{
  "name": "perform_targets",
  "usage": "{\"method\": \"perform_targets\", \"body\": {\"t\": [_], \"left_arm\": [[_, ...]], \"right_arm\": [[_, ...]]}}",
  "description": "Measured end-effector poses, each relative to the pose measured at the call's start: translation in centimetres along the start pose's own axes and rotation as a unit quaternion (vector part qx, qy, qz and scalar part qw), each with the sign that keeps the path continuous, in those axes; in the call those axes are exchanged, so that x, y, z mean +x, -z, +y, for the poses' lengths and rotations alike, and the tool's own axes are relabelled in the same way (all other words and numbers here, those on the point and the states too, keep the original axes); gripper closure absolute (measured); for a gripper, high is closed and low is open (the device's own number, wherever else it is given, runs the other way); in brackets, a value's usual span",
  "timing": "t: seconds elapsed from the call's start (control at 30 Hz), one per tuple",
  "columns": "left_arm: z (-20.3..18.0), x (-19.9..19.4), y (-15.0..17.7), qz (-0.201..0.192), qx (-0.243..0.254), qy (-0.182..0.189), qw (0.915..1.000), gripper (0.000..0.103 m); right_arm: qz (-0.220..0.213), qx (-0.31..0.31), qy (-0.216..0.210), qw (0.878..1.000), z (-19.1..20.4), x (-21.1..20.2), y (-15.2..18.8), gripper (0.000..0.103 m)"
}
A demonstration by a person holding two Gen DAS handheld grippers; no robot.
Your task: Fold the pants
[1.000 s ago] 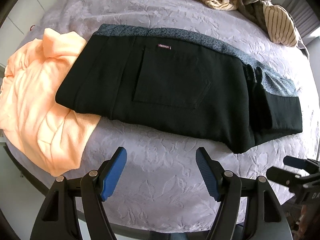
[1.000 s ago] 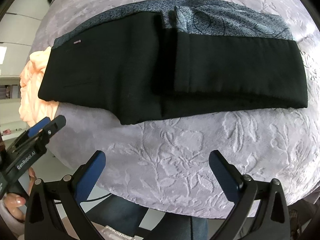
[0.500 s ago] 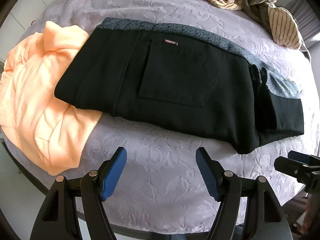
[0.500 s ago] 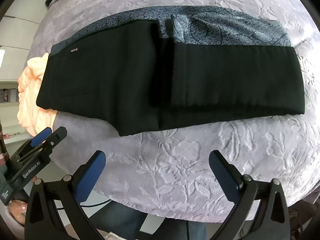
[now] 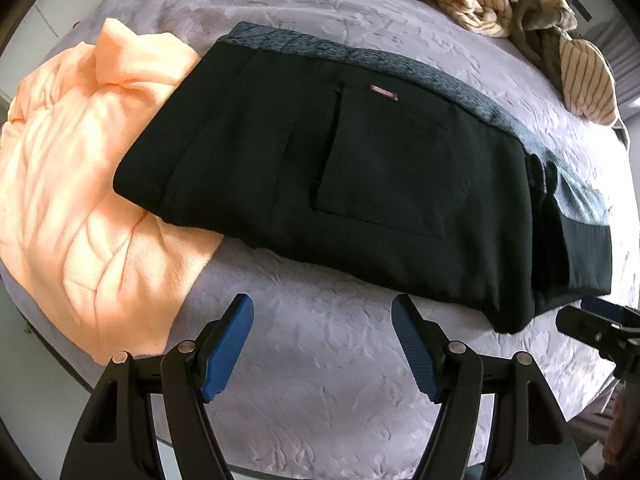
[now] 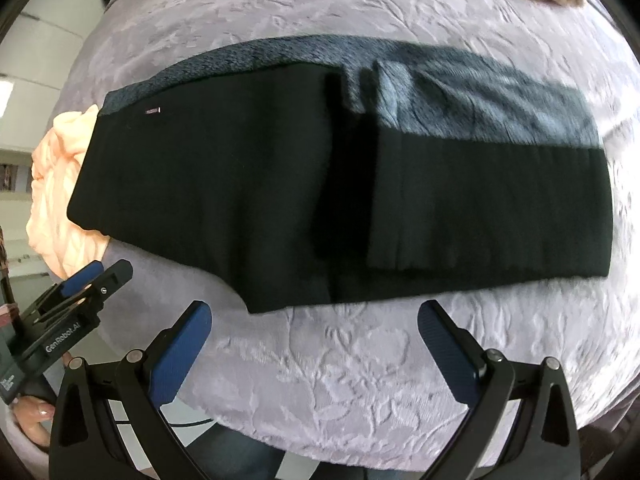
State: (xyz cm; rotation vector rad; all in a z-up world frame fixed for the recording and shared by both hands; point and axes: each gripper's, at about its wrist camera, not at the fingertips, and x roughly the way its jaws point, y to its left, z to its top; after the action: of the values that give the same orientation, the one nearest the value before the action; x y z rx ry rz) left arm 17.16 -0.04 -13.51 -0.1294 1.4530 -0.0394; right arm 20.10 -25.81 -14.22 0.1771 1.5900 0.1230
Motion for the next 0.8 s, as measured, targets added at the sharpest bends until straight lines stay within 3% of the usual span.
{"method": "perform_targets", "body": {"t": [0.13, 0.17, 0.2, 0.23, 0.47, 0.8], "left_arm": [[0.8, 0.5, -0.3, 0.003, -0.008, -0.005, 1.0000, 0.030], [1.0, 0.6, -0.4, 0.005, -0.011, -0.008, 0.9999, 0.028], [1.2, 0.7, -0.5, 0.005, -0.013, -0.011, 0.9998, 0.015], [1.4, 0.7, -0.6, 0.001, -0.017, -0.012, 0.9998, 0.012], [2.7, 1.0, -0.6, 0.000, -0.028, -0.016, 0.9995, 0.012], [4.5, 3.6, -0.9, 0.027, -0.040, -0.007, 0.9988, 0.012]], "right_arm": [[-0.011, -0.008, 0.009, 1.000, 0.6, 0.4, -1.8, 0.000], [-0.015, -0.008, 0.011, 1.000, 0.7, 0.5, -2.3, 0.000], [-0.019, -0.008, 0.014, 1.000, 0.8, 0.5, -2.8, 0.000], [-0.023, -0.008, 0.017, 1.000, 0.9, 0.6, -3.2, 0.000], [-0.033, -0.019, 0.059, 0.997, 1.7, 3.4, -5.9, 0.000], [-0.034, -0.034, 0.098, 0.994, 2.8, 6.5, -5.9, 0.000]]}}
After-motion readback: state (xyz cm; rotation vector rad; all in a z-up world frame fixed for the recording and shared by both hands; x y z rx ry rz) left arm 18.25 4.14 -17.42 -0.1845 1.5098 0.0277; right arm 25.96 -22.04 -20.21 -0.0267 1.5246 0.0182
